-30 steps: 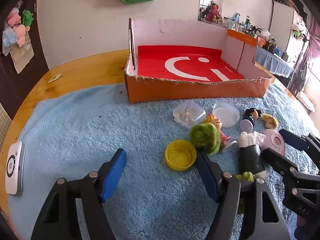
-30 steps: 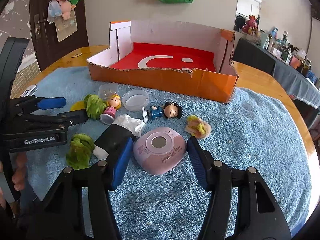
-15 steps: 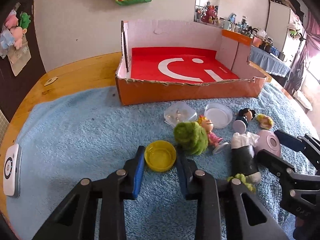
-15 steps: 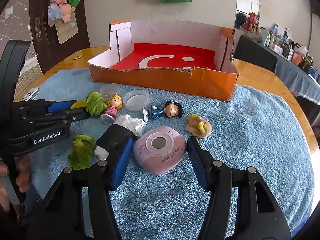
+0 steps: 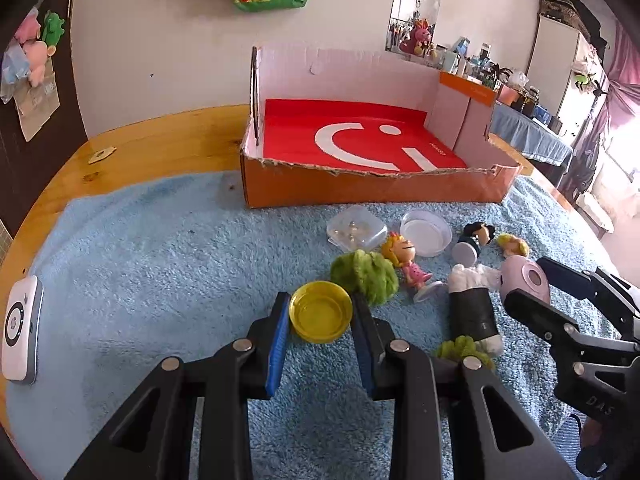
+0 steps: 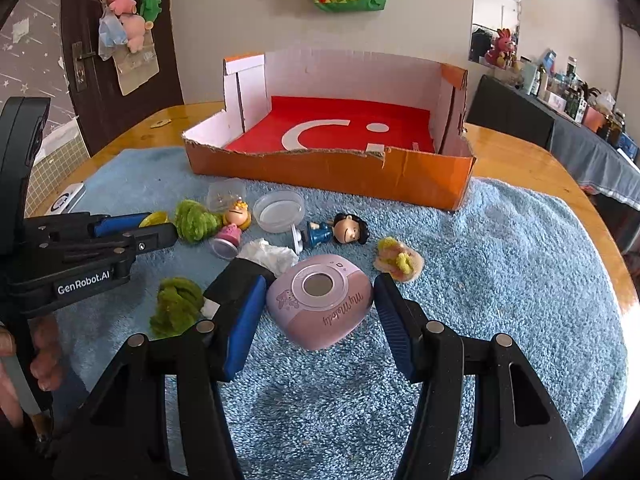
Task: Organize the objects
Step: 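Grasp the yellow round cup with the left tool while the right tool grasps the pink round device, then lift both held objects and carry them over the red-lined box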
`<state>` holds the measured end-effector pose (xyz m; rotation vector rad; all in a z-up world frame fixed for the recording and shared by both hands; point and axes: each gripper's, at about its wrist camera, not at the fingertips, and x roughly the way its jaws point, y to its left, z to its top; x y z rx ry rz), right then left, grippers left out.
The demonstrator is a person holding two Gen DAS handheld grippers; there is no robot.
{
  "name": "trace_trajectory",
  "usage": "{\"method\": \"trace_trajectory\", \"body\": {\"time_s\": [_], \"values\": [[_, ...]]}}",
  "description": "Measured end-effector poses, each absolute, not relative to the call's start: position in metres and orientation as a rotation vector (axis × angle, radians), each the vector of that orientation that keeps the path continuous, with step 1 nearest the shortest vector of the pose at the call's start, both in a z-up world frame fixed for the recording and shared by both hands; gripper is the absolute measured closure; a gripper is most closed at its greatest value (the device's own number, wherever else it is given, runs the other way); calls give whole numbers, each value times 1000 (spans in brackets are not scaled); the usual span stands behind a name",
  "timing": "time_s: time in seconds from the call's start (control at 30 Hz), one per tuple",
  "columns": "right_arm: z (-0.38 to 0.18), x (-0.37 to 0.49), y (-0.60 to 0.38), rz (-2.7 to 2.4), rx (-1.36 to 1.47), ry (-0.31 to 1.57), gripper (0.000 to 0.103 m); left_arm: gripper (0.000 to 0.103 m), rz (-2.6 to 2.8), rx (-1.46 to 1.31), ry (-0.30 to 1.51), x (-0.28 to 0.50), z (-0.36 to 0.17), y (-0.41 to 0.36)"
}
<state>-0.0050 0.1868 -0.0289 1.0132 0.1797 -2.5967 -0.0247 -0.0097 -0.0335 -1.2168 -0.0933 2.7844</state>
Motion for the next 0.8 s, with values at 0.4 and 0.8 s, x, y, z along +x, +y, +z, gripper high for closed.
{"method": "trace_trajectory", "body": {"time_s": [0.4, 0.8], "values": [[-12, -9, 184, -2595, 970, 164, 48, 72, 2791, -1154, -84, -22, -15, -3], [5, -19, 182, -2592, 935, 171, 48, 72, 2793, -1126, -80, -31, 1, 2]]}}
